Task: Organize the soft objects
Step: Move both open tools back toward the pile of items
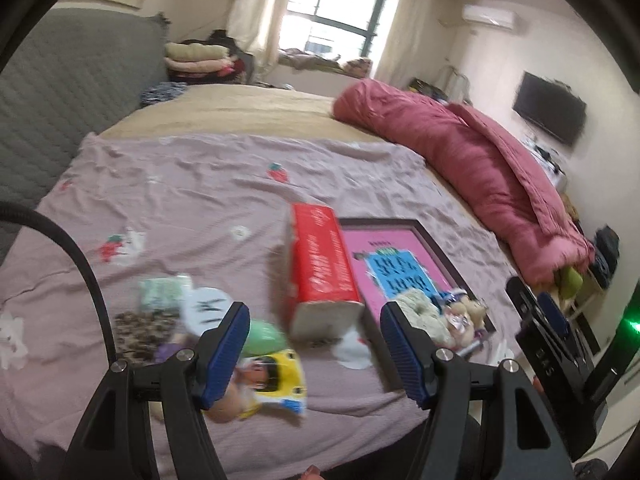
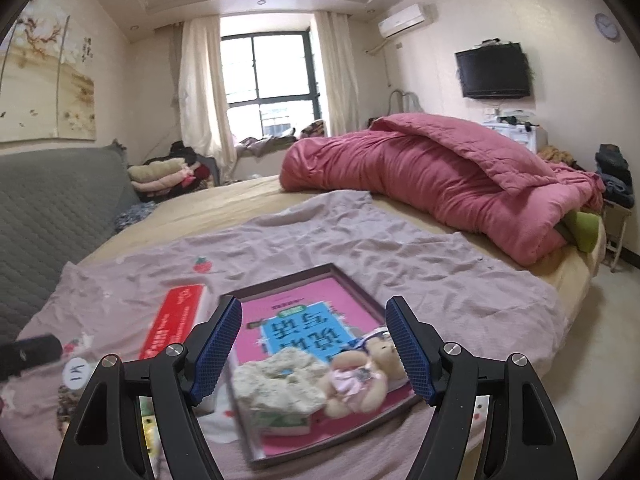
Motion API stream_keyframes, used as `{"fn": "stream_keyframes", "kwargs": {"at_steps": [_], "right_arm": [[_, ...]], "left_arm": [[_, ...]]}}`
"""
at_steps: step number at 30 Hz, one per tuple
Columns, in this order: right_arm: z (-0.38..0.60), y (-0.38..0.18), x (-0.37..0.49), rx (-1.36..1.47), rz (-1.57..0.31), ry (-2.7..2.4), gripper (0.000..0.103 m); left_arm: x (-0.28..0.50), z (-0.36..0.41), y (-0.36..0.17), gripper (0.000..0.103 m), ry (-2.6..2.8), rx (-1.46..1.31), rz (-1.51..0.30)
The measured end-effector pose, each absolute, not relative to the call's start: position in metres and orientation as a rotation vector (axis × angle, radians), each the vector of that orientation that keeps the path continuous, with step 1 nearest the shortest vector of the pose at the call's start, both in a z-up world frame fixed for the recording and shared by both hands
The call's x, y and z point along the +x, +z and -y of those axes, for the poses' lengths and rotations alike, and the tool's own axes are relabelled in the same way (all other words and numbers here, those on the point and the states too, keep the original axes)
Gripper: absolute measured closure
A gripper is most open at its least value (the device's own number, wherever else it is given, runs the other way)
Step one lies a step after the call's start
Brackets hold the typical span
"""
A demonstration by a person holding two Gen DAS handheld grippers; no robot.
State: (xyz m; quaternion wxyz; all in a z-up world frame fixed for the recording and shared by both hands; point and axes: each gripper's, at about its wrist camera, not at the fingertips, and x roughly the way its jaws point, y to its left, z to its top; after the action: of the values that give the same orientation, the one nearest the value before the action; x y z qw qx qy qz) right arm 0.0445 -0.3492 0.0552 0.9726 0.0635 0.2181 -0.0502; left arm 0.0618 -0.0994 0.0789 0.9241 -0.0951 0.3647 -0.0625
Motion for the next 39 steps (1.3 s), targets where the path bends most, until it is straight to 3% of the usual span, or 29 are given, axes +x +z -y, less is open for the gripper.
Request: {"fn": "stream_keyframes", "kwargs": {"at_steps": [22, 39], "right_arm": [[0.261, 0.074, 0.018, 0.089, -0.556, 0.16, 0.027], [0.185, 0.033, 0.012, -0.096, -0.68, 0.382, 0.027]], "left_arm": [[0.018, -0.035, 0.087, 0.035, 0.091, -0.331, -0.7], [0.016, -0.072, 0.028, 0.035, 0.141, -0.364, -0.793]]}}
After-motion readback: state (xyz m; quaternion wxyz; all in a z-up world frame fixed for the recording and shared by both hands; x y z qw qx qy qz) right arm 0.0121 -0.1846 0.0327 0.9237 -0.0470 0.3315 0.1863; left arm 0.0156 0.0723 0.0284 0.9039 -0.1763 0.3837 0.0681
